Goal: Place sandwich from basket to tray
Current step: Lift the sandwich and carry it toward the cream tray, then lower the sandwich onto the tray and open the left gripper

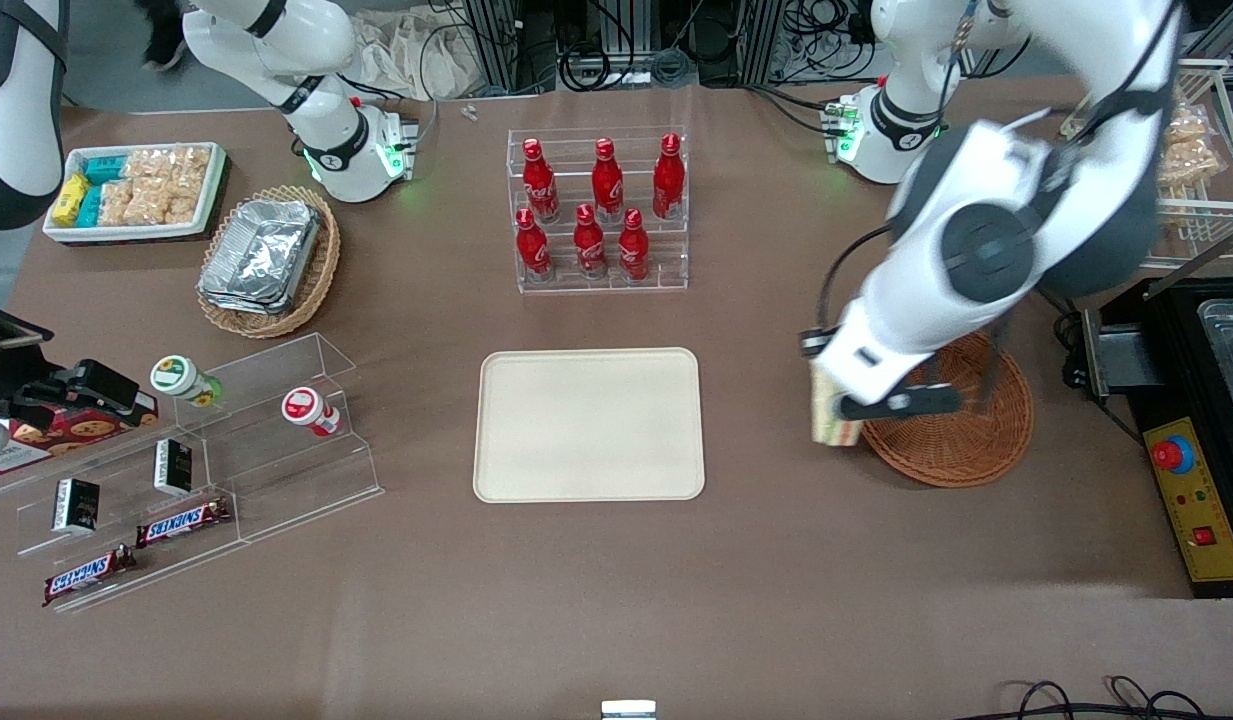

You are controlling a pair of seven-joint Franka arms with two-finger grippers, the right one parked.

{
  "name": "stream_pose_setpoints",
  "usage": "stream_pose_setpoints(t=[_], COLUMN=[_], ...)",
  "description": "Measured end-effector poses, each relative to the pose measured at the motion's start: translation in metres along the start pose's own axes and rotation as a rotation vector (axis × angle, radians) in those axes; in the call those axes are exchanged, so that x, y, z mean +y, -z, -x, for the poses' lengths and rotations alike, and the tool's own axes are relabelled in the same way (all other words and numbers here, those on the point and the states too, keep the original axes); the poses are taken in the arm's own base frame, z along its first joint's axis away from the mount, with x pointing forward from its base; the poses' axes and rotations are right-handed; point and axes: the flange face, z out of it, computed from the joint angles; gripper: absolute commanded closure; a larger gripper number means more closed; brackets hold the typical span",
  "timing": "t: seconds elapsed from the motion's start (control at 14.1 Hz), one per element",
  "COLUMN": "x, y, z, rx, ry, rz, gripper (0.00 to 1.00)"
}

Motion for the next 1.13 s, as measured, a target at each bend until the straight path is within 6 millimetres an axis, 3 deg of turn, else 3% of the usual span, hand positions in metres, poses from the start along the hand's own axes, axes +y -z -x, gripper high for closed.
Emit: stream_pose_setpoints(t=[0.21, 0.35, 0.57, 0.78, 0.85, 0.92, 1.13], x=[0.070, 0.100, 0.128, 0.139, 0.139, 0.140, 0.140], y=[-0.083, -0.129, -0.183, -0.220, -0.226, -0.229, -0.228], z=[-0.003, -0.003, -0.001, 0.001, 0.000, -0.002, -0.004], rx=[-0.025, -0.031, -0.030, -0.021, -0.022, -0.020, 0.001], ry=[0.003, 0.007, 0.036, 0.056, 0.058, 0.060, 0.051], rz=[0.015, 0.025, 0.024, -0.018, -0.021, -0.014, -0.020], gripper=[1.00, 1.00, 1.00, 1.00, 0.71, 0.01, 0.00])
